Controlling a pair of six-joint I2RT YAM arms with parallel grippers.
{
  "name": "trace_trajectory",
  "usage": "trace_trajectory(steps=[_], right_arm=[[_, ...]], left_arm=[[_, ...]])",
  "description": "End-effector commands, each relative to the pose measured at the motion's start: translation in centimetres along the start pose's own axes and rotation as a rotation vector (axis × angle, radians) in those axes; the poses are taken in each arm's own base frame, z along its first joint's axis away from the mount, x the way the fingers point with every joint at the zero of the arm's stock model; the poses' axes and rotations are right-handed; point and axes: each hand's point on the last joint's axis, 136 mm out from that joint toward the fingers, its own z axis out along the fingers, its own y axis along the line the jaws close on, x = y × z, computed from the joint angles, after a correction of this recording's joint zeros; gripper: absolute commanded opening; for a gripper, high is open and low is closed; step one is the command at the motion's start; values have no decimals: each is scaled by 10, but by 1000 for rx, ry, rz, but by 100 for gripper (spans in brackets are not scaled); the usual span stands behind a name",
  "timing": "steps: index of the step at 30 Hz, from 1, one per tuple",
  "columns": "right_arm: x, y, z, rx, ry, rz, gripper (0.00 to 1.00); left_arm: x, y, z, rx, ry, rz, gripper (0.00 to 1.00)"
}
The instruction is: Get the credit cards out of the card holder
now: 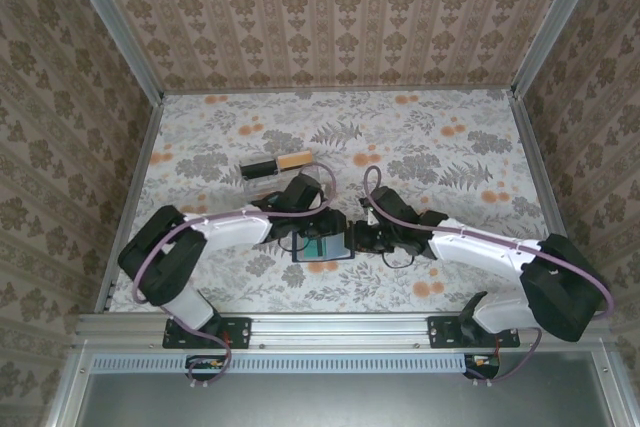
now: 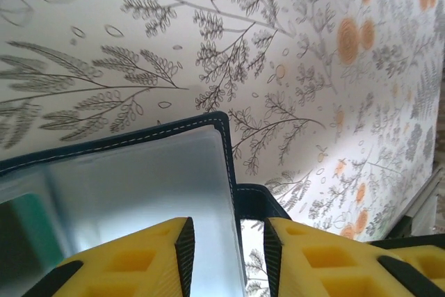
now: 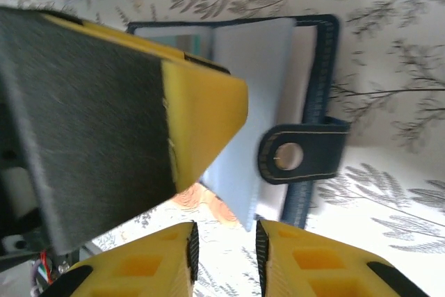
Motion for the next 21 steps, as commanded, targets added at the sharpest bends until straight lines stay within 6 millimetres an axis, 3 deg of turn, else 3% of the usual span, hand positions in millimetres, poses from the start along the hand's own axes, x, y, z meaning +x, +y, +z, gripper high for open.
trace_trajectory(steps=[1, 8, 15, 21], right_arm=[[-8, 25, 3, -72, 3, -25, 29], [-8, 36, 29, -70, 64, -30, 19], [-8, 36, 53, -57, 127, -8, 17], [-7, 26, 65, -28, 147, 14, 17]], left_arm=[[-4, 9, -28, -39, -50, 13, 35], [6, 54, -66, -158, -109, -40, 21], [21, 71, -57, -145, -77, -85, 1], [26, 78, -45, -149, -43, -96, 0]])
